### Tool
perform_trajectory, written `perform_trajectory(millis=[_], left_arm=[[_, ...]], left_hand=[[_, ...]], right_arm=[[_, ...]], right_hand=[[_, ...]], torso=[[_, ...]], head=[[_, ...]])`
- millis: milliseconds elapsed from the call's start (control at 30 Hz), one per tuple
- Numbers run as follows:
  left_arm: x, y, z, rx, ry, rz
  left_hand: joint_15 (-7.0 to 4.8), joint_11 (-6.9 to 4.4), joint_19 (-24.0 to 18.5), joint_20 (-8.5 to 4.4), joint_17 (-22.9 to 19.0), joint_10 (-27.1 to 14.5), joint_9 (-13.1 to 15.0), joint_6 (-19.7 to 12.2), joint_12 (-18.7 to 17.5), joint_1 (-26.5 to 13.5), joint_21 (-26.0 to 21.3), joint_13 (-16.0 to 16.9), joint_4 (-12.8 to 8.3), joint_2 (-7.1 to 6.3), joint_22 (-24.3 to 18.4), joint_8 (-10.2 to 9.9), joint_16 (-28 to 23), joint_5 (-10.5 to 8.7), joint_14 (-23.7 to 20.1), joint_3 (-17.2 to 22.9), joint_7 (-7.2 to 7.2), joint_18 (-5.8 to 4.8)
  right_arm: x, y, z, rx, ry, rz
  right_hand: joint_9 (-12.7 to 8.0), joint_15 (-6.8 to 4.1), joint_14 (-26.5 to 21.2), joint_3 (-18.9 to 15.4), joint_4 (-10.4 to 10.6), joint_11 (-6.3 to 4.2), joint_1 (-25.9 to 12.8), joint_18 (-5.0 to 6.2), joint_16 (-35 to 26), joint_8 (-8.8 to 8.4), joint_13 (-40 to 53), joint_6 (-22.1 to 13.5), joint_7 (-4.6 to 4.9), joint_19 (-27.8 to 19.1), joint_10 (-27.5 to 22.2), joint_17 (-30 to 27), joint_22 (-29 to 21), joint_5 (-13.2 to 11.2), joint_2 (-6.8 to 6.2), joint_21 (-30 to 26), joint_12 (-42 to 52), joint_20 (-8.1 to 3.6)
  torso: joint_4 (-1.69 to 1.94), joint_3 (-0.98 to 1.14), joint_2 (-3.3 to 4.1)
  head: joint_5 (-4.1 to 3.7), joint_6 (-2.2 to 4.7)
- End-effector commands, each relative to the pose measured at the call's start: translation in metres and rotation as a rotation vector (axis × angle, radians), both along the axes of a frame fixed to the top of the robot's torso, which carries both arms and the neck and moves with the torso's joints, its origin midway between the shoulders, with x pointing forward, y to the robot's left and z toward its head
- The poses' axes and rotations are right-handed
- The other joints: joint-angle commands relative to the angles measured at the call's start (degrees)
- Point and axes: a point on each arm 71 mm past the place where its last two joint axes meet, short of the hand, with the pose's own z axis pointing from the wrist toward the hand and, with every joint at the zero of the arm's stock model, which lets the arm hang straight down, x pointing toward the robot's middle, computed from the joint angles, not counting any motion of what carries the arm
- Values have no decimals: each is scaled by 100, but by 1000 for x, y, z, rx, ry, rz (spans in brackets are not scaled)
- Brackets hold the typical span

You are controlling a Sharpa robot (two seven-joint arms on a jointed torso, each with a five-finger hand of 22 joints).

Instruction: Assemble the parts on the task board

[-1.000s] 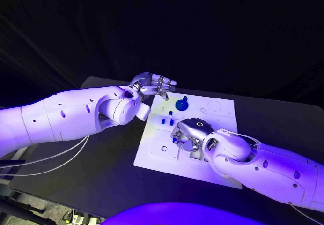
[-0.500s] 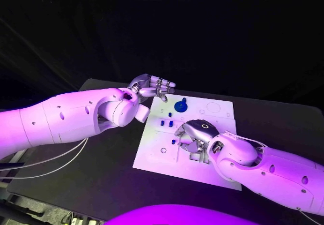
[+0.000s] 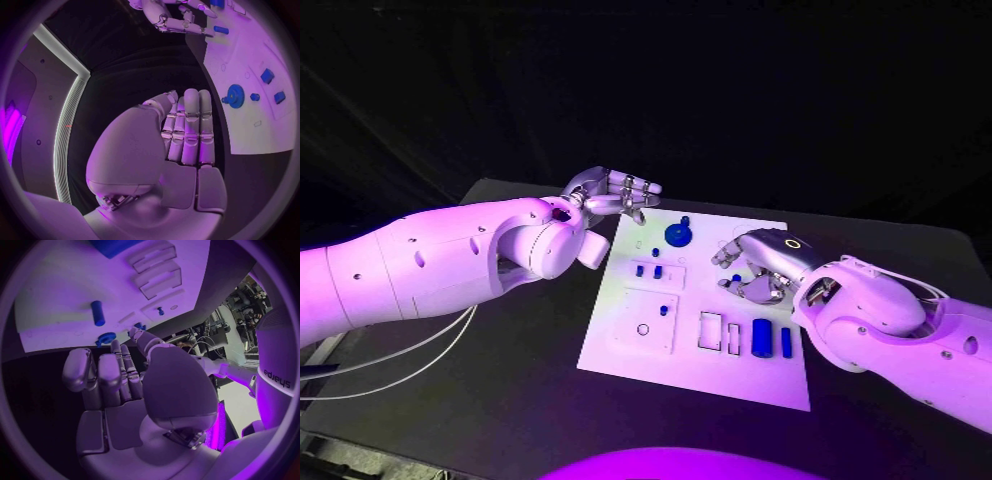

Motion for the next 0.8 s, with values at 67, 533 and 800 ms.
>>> perform_trajectory(millis=[67, 533, 800], left_arm=[[-1, -2, 2, -13, -9, -18], [-2, 1, 2, -13, -6, -23], [-1, 1, 1, -10, 5, -24]], left_hand=[[17, -19, 6, 11, -12, -40, -7, -27, 35, -23, -35, 5, -20, 18, -7, -3, 1, 8, -14, -20, 2, 25], [8, -24, 5, 6, -26, -43, -7, -25, 61, 34, -30, 9, -73, 25, -4, 7, 1, 11, -21, -11, -1, 31], [8, -23, 5, 6, -29, -46, -7, -26, 64, 39, -28, 9, -80, 26, -2, 8, 2, 11, -22, -11, 1, 31]], right_arm=[[8, -12, -1, -51, 48, -11], [20, -26, -13, -136, 77, -41], [21, -21, -18, -128, 85, -39]], right_hand=[[6, -7, 37, -53, 2, -31, 55, 58, 7, -7, -1, -9, -2, 23, -61, -25, 196, -37, -22, -18, 62, -7], [17, -11, 19, -268, 62, -39, 83, 68, -25, 18, -5, -18, -45, 5, -167, -130, 164, 43, -15, -109, 226, -11], [34, -37, 57, -260, 91, -66, 137, 50, 32, 63, 7, 46, -28, 76, -67, -89, 217, 25, 82, -29, 358, -30]], torso=[[-26, -8, -11], [-4, -15, -5], [-9, -4, -9]], head=[[-93, 18], [-101, 13], [-165, 28]])
